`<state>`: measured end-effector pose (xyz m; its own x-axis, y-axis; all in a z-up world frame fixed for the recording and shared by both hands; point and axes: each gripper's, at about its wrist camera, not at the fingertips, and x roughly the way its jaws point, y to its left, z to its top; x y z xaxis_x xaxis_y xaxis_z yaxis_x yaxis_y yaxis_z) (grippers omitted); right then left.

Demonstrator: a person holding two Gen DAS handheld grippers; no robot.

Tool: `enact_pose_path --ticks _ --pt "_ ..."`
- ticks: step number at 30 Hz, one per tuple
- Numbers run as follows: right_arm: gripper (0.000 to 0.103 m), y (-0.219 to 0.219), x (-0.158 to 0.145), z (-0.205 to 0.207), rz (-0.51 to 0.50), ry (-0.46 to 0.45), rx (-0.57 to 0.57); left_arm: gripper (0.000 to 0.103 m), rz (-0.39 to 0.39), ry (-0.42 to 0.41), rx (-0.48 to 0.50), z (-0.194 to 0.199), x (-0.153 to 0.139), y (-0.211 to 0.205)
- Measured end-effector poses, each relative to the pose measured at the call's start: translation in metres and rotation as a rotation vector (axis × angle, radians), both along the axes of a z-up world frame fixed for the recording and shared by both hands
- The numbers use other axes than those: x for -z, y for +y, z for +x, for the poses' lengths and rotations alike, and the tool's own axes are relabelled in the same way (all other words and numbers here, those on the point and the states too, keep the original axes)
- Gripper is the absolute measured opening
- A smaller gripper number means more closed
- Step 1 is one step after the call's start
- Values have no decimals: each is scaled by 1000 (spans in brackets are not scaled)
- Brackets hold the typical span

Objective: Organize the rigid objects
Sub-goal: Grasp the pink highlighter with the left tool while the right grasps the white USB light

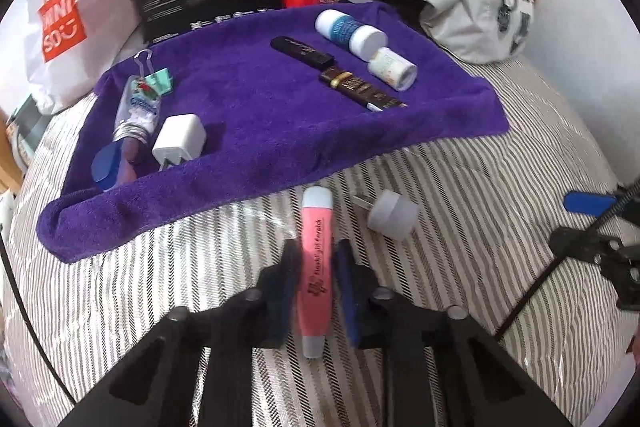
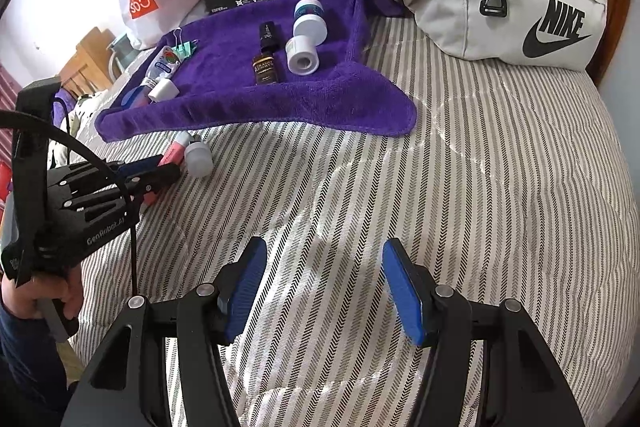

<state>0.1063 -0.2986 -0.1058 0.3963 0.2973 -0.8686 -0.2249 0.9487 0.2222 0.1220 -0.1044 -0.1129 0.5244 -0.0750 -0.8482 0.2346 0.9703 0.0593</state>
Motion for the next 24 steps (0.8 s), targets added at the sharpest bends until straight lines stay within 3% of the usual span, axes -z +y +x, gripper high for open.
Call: enact_pose_path --ticks 5,10,15,24 --pt "60 14 -4 3 4 -26 -35 16 -34 15 -7 -1 -2 10" --pt "60 43 0 11 -1 -42 -109 16 6 10 -70 0 -5 44" --pt "60 72 2 19 -9 -70 -185 16 -52 20 -140 1 -3 86" --pt "60 105 9 31 -35 -149 -274 16 -53 14 -171 0 -2 104"
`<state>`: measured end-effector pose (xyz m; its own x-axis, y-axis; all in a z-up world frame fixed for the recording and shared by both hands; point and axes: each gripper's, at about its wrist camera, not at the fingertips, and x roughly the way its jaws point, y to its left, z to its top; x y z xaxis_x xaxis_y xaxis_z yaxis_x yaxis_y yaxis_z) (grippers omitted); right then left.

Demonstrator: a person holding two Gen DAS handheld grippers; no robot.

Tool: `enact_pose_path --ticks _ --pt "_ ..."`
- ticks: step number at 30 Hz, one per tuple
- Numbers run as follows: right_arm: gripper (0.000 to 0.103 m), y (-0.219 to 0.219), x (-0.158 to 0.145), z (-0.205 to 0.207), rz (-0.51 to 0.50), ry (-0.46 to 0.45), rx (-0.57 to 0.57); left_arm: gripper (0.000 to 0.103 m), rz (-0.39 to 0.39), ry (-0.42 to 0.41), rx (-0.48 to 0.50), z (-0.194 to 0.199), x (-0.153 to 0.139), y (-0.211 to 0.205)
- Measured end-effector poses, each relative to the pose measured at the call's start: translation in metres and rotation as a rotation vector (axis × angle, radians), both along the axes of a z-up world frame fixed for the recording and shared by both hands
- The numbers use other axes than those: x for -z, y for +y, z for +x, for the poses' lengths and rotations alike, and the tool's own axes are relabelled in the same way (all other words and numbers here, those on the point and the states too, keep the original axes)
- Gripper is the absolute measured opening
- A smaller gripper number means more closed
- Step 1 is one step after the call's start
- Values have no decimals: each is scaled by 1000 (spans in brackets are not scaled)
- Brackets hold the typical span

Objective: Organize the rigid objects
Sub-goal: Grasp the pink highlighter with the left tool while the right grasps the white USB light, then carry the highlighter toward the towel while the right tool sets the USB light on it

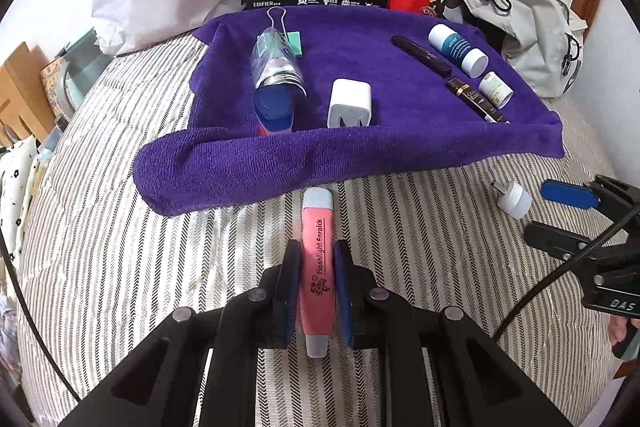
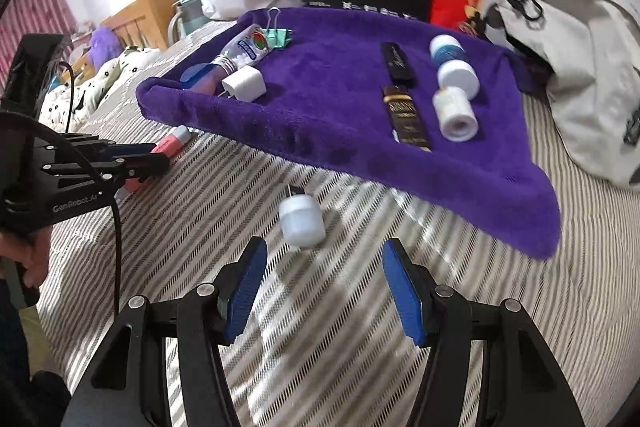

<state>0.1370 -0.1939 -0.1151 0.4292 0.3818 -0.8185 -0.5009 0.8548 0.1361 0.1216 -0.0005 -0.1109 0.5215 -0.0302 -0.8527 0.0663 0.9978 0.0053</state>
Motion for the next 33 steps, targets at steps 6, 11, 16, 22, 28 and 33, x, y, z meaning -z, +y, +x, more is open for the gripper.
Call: enact_pose_path --ticks 6,11,16,22,28,33 --pt "56 16 8 4 -30 -41 -35 17 -1 -4 1 0 0 -1" --pt "39 21 7 8 -49 -68 -61 17 -8 -6 6 -2 -1 0" --pt "23 21 6 10 -52 -57 -81 17 -1 -8 7 -3 -1 0" --pt "23 0 5 8 -103 8 13 17 2 -7 5 -2 -1 -1" --pt "24 -3 7 -1 -105 -21 40 17 23 -10 5 -2 -1 -5" --pt "24 -5 7 -2 -87 -33 54 17 16 -12 7 -2 -1 -4"
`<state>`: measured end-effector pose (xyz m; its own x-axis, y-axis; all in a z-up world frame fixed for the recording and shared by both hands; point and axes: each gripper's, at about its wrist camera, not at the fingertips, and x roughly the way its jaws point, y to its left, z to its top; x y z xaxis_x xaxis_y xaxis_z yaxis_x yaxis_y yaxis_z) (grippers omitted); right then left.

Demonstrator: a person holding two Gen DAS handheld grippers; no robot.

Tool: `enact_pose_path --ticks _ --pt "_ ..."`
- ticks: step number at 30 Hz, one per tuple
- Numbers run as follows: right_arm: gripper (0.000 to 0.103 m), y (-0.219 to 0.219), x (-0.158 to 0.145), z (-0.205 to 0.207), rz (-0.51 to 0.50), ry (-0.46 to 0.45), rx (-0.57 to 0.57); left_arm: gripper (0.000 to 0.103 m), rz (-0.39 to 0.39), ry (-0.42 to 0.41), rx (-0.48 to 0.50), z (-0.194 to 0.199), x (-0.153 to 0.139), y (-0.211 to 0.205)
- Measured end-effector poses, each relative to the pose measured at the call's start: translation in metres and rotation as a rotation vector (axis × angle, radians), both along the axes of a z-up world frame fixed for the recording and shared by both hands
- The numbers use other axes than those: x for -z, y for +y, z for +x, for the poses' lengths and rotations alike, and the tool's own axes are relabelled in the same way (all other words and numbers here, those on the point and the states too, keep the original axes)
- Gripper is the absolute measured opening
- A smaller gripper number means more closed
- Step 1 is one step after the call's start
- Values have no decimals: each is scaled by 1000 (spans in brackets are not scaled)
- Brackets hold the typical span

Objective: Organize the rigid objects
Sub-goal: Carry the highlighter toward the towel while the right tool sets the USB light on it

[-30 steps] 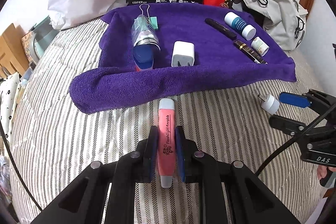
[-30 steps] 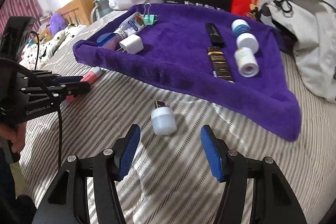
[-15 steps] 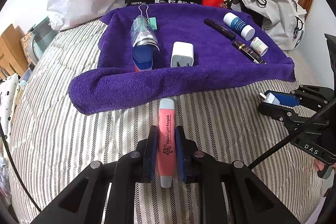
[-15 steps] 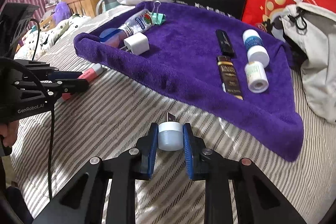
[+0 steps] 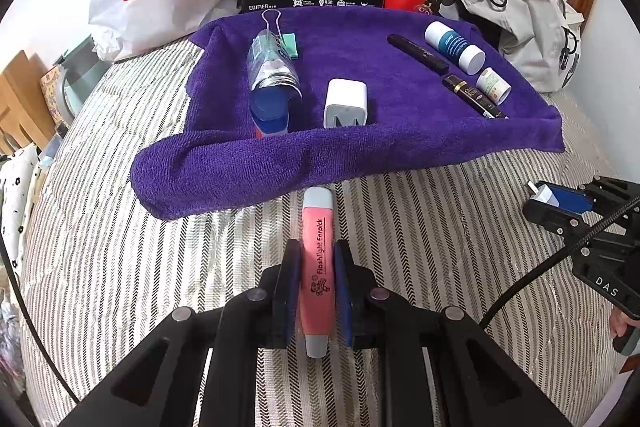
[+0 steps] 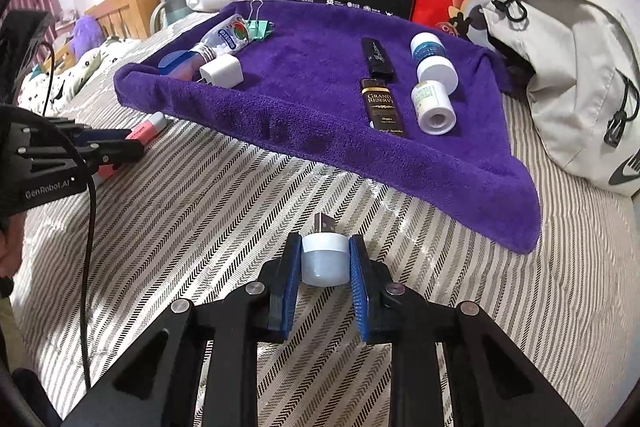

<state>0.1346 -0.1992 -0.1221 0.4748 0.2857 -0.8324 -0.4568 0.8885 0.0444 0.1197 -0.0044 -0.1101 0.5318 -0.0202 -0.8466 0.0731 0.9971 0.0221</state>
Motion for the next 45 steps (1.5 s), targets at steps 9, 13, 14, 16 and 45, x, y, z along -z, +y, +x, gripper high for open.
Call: enact_pose_path --ticks 9,13,14,16,45 --pt "23 -8 -19 1 98 73 -24 17 -94 7 15 -4 -12 11" --pt "23 -10 -32 2 120 59 -35 17 -113 -8 16 -4 -23 14" --pt "23 -10 -35 4 126 57 -39 17 -118 -11 17 -4 -25 15" --pt "23 -11 -41 7 137 49 -41 17 -126 -17 18 -3 -30 16" --pt "23 -4 -53 46 149 38 -41 17 -35 57 42 0 -2 15"
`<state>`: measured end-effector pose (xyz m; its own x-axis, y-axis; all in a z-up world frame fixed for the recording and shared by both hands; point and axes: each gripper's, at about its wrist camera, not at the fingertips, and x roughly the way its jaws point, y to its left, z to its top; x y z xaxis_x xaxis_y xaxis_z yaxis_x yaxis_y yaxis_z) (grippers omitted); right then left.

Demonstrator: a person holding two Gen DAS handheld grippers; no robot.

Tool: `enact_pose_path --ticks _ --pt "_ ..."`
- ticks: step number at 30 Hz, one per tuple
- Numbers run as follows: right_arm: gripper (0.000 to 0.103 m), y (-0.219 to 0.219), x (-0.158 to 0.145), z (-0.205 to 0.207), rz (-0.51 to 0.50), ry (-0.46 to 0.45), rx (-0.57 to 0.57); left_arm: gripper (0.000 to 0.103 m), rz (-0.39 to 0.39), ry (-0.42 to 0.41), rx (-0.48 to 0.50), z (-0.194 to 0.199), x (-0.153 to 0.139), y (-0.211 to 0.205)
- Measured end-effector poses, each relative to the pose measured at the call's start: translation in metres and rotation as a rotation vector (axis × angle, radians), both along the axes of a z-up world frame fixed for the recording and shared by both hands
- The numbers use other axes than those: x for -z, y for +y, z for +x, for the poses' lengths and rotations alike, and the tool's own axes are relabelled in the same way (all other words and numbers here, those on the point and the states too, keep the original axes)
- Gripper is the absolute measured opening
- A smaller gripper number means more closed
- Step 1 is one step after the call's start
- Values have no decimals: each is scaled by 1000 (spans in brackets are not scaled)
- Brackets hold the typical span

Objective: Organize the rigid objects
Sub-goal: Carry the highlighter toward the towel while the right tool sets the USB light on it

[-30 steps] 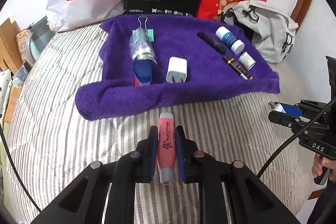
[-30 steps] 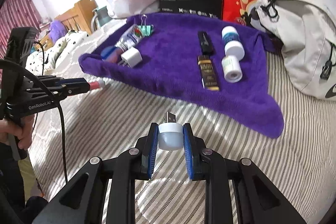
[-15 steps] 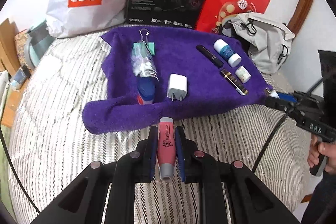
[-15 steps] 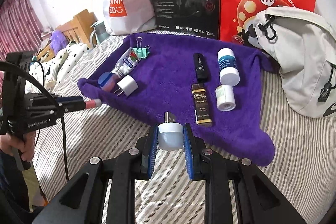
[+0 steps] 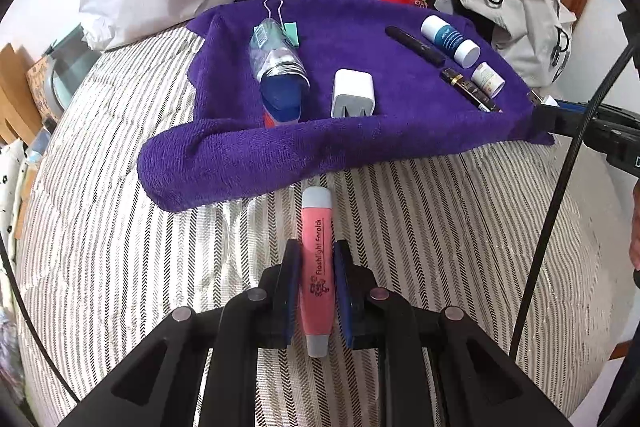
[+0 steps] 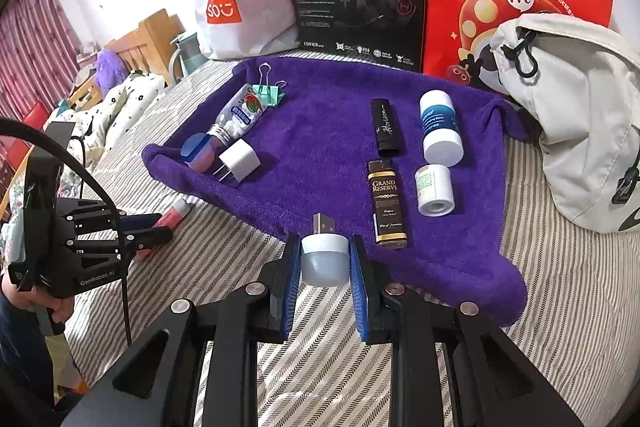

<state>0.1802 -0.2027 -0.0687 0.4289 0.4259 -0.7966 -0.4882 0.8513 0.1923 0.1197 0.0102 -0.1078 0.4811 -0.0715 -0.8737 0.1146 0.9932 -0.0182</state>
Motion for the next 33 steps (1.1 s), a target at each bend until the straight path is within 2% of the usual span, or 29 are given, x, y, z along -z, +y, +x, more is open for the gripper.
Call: enact_pose_path --ticks 6,12,20,25,33 --pt "24 6 0 -1 5 2 -11 16 30 -20 4 1 0 -6" --pt "24 7 -7 4 6 -16 -9 16 -72 -33 -12 -5 -9 8" --pt "24 12 -7 31 7 -16 -8 16 -70 -85 -12 -4 -36 16" --pt "24 22 3 57 -13 -2 -12 16 -71 -112 -19 2 -49 21" --pt "24 51 35 76 -114 46 -61 16 -84 -140 -42 10 -58 28"
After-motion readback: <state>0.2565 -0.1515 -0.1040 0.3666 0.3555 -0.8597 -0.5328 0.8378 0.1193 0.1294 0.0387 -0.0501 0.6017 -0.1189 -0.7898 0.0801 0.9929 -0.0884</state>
